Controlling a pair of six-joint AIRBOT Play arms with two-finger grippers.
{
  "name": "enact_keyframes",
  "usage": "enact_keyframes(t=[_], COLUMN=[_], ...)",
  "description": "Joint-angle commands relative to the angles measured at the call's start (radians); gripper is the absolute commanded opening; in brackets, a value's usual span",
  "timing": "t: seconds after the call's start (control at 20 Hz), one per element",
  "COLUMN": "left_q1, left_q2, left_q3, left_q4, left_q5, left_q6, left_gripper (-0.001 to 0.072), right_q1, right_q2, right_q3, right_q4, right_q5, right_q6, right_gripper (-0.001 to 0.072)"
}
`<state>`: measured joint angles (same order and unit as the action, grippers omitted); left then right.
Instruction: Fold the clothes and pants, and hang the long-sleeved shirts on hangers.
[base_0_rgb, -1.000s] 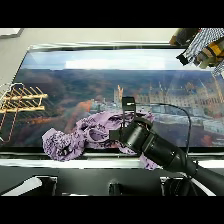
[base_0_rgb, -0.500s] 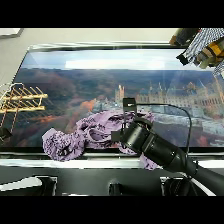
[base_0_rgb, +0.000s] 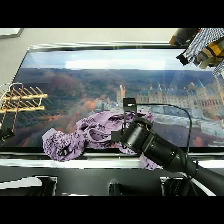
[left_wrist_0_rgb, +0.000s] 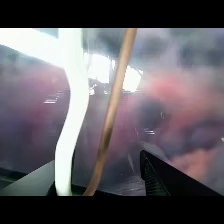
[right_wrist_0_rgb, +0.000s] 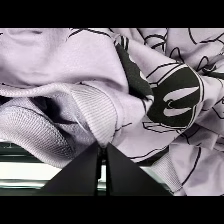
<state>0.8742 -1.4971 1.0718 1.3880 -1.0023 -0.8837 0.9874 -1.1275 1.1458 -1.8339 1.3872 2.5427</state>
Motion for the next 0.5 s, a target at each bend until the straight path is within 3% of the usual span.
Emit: enact_keyframes(t=[0.0, 0.1, 0.15, 0.2, 0.3, 0.45], left_q1=[-0.009, -0.01, -0.01, -0.01, -0.01, -0.01], left_q2=[-0.012, -0.012, -0.012, -0.012, -0.012, -0.011], left_q3=[0.0, 0.0, 0.0, 0.0, 0.0, 0.001], left_q4=[0.0, 0.0, 0.0, 0.0, -0.001, -0.001], left_q5=[0.001, 0.001, 0.0, -0.003, -0.003, -0.01], left_q6=[0.006, 0.006, 0.006, 0.006, 0.006, 0.006], left_gripper=[0.0437, 0.0435, 0.0324, 0.0126, 0.0037, 0.0029], right_q1=[0.0, 0.0, 0.001, 0.0, 0.001, 0.0], right_q2=[0.0, 0.0, 0.0, 0.0, 0.0, 0.0], right_q3=[0.0, 0.0, 0.0, 0.0, 0.0, 0.0], right_q4=[-0.001, -0.001, -0.002, -0.002, -0.002, -0.002], right_q5=[0.002, 0.002, 0.002, 0.002, 0.002, 0.002], right_q6=[0.001, 0.0, 0.001, 0.0, 0.0, 0.0], right_gripper=[0.0039, 0.0039, 0.0039, 0.0039, 0.0039, 0.0039])
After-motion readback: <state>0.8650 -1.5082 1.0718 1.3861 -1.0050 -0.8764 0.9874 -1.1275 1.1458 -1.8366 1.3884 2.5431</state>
